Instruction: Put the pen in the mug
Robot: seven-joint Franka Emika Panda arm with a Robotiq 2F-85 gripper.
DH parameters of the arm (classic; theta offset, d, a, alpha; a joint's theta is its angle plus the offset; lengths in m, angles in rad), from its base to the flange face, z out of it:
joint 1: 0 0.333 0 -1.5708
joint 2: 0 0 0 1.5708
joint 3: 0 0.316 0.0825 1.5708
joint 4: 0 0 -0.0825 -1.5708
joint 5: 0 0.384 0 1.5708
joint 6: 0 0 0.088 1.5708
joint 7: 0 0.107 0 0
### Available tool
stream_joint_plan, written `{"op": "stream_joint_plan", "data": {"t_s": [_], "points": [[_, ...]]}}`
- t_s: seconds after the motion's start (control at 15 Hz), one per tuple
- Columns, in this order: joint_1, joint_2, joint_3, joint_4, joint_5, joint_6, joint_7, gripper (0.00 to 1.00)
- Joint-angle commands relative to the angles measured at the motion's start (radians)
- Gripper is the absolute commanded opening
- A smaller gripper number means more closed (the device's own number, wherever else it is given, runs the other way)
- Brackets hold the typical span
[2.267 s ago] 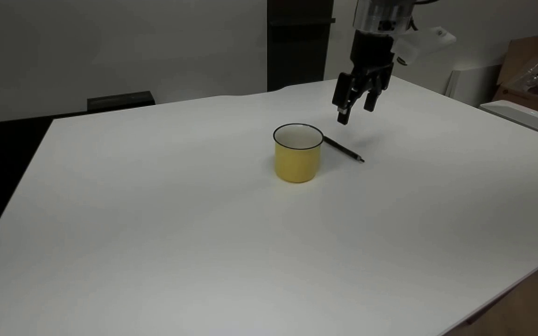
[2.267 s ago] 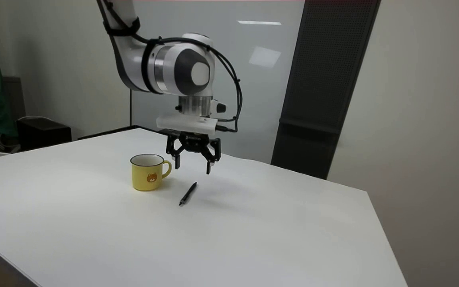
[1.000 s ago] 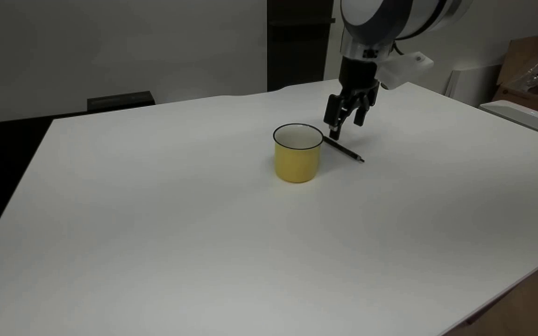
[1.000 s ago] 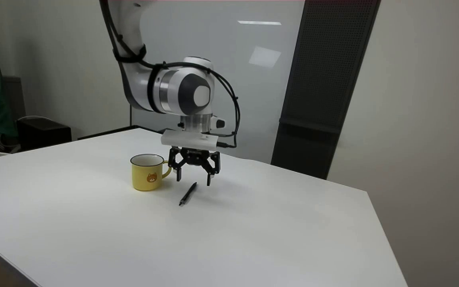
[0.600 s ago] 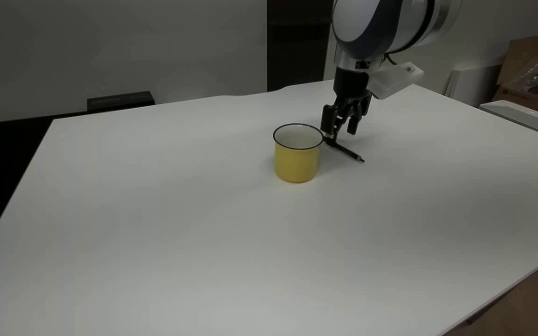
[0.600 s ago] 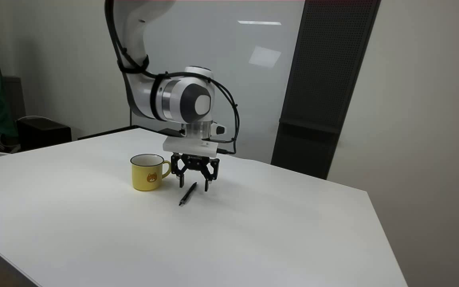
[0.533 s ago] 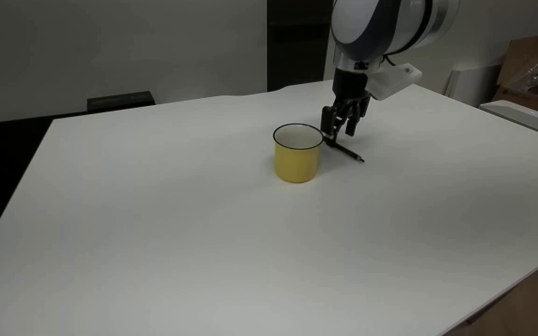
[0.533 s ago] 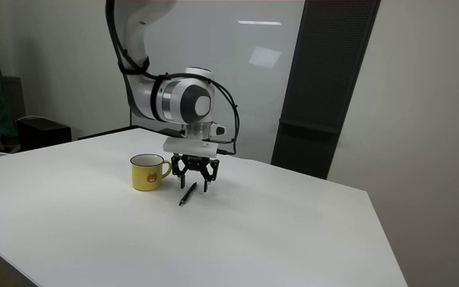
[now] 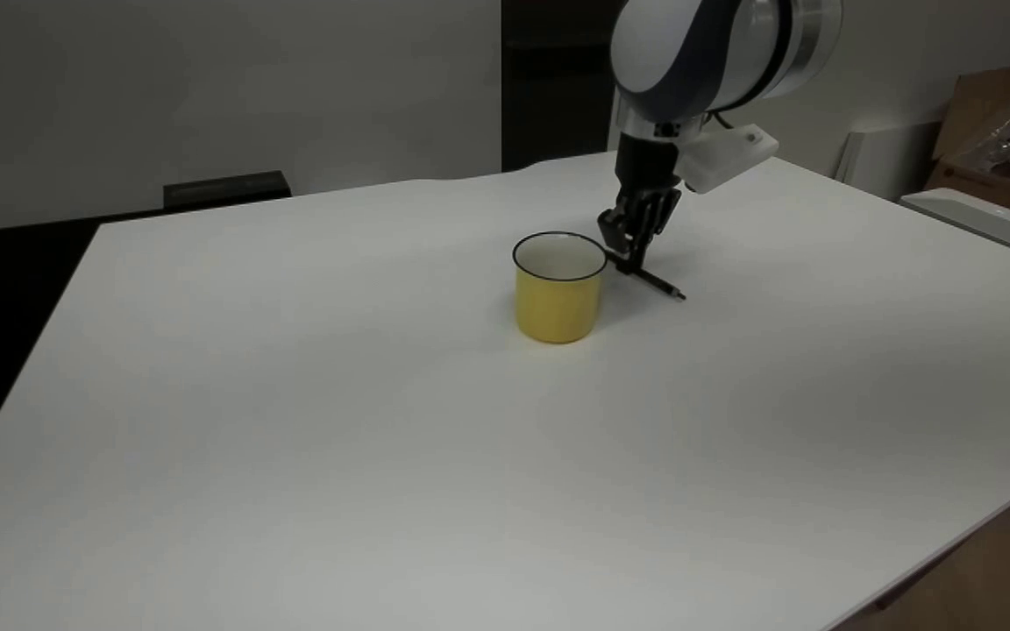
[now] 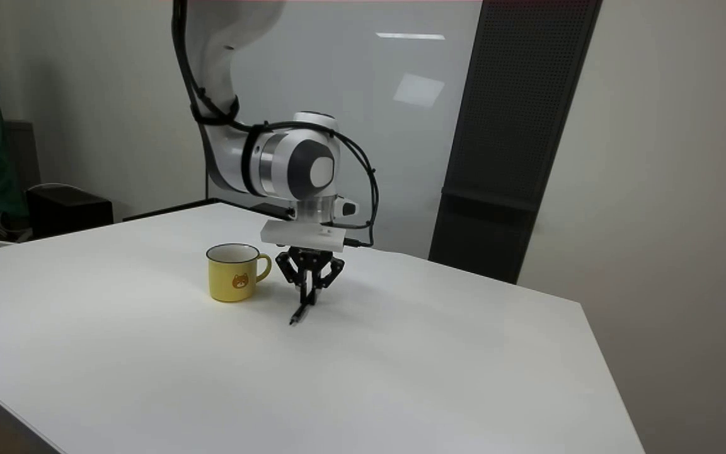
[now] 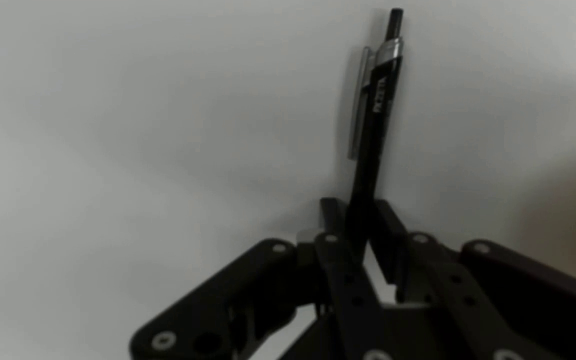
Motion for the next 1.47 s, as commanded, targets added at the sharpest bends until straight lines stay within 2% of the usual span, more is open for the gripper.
{"op": "stream_joint_plan", "data": {"t_s": [0.0,0.2,0.33,0.47,0.67,0.87,1.13,1.4], "points": [[0.006,0.014,-0.002,0.027,-0.006,-0.011,0.025,0.00],[0.010,-0.011,-0.002,0.008,-0.009,-0.023,0.025,0.03],[0.022,-0.050,-0.003,-0.011,-0.015,-0.073,0.026,0.03],[0.050,-0.099,-0.014,-0.024,-0.030,-0.157,0.039,0.03],[0.130,-0.201,-0.052,-0.027,-0.093,-0.334,0.108,0.03],[0.176,-0.282,-0.044,0.009,-0.136,-0.519,0.169,0.03],[0.192,-0.305,0.001,0.096,-0.115,-0.750,0.169,0.03],[0.166,-0.239,0.044,0.205,-0.039,-0.891,0.108,0.03]]}}
